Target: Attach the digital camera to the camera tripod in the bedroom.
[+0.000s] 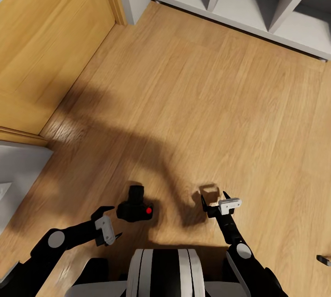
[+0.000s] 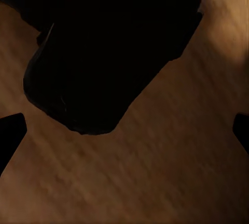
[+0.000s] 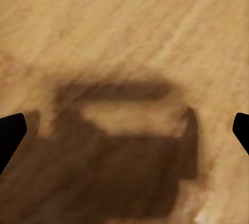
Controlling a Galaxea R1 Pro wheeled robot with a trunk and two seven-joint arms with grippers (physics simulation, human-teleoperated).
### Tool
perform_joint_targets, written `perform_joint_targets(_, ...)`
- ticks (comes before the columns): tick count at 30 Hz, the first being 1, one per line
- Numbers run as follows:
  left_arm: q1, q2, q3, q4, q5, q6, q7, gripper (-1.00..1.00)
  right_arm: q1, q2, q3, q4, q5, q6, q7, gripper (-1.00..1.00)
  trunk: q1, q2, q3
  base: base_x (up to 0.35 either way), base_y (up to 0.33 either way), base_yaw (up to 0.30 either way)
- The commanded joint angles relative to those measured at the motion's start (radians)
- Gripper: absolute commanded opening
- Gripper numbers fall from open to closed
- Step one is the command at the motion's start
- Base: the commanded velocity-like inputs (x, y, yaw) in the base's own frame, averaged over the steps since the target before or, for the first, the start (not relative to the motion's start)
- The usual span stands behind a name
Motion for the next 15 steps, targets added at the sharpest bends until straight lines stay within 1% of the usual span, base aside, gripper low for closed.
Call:
perform_joint_targets(1,0.0,0.0,-0.001,-0.002,-0.003,0.004,-0.002,1.0,0.0,-0.001,0.003,0.0,0.004,-0.002,-0.005,1.0,0.0,0.0,0.0,0.0,0.0,0.0)
perform_joint_targets(3,0.0,0.0,-0.001,-0.001,-0.003,0.003,-0.002,1.0,0.0,-0.001,0.003,0.0,0.004,-0.002,-0.005,1.0,0.0,0.0,0.0,0.0,0.0,0.0)
perform_joint_targets(6,0.0,-0.003,0.003,0.04,-0.003,-0.002,0.0,1.0,0.0,-0.001,0.034,-0.002,0.005,-0.004,-0.005,1.0,0.0,0.0,0.0,0.0,0.0,0.0)
perform_joint_targets(8,0.0,-0.005,0.004,0.049,-0.003,-0.002,0.001,1.0,0.0,-0.001,0.044,-0.004,0.006,-0.004,-0.005,1.0,0.0,0.0,0.0,0.0,0.0,0.0)
perform_joint_targets(9,0.0,-0.007,0.005,0.065,-0.003,-0.003,0.005,1.0,0.0,-0.001,0.056,-0.008,0.006,-0.005,-0.006,1.0,0.0,0.0,0.0,0.0,0.0,0.0)
perform_joint_targets(15,-0.003,-0.011,0.006,0.086,-0.003,-0.004,0.034,1.0,0.0,-0.001,0.062,-0.026,0.006,-0.02,-0.006,1.0,0.0,0.0,0.0,0.0,0.0,0.0)
